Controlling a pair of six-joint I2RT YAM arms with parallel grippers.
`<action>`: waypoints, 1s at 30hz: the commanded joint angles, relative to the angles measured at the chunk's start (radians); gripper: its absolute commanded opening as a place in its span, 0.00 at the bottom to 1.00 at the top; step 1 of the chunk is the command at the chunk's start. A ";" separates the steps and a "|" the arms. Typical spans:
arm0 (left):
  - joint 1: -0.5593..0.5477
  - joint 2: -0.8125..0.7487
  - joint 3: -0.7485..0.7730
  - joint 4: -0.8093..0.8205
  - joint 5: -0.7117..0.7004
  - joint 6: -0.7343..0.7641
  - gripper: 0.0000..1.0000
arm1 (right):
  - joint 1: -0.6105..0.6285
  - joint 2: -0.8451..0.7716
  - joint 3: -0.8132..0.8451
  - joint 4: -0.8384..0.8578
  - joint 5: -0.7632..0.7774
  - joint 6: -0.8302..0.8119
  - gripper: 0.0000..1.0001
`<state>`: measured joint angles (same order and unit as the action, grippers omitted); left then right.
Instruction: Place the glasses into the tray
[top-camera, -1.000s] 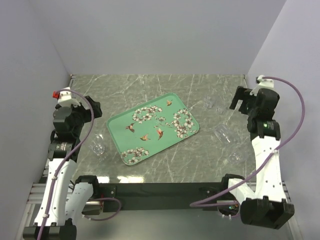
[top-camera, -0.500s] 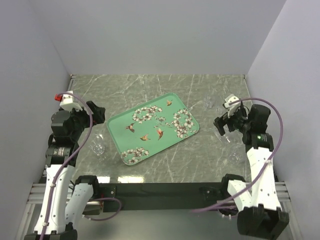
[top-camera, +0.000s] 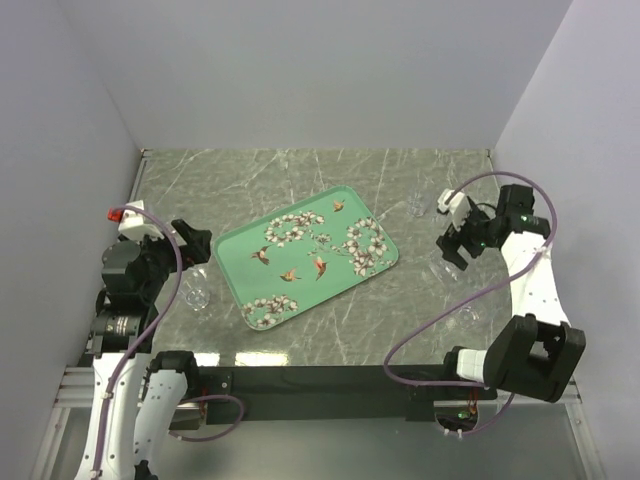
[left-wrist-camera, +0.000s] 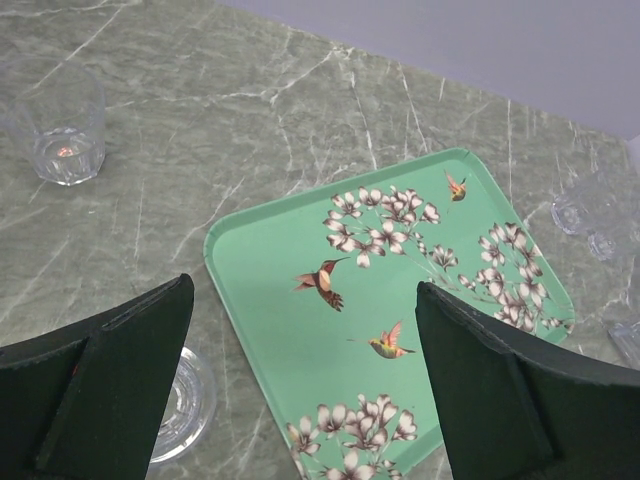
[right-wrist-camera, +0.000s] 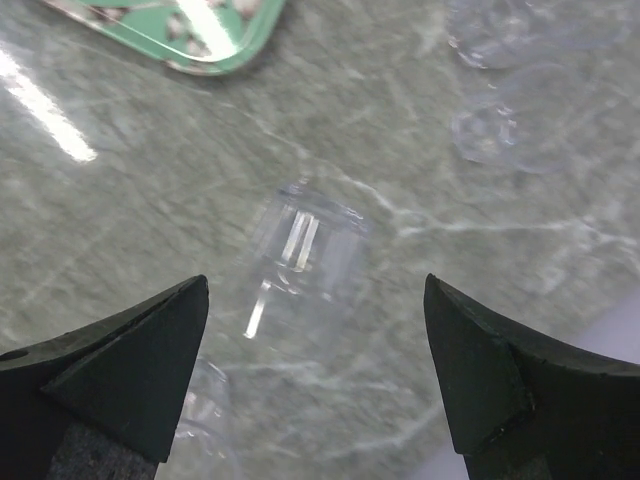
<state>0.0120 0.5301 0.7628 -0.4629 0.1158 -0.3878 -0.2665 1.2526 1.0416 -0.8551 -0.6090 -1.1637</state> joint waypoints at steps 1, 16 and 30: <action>0.000 -0.010 0.024 -0.008 -0.010 -0.016 0.99 | -0.039 0.004 0.089 -0.145 0.078 -0.073 0.94; 0.002 0.021 0.001 0.032 0.007 -0.006 0.99 | -0.165 -0.002 -0.041 -0.047 0.124 -0.418 0.95; 0.002 -0.004 -0.019 0.023 -0.007 -0.036 0.99 | -0.108 0.002 -0.212 0.160 0.120 -0.418 0.92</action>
<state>0.0120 0.5354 0.7452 -0.4759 0.1085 -0.4065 -0.3828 1.2598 0.8532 -0.7860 -0.4759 -1.5642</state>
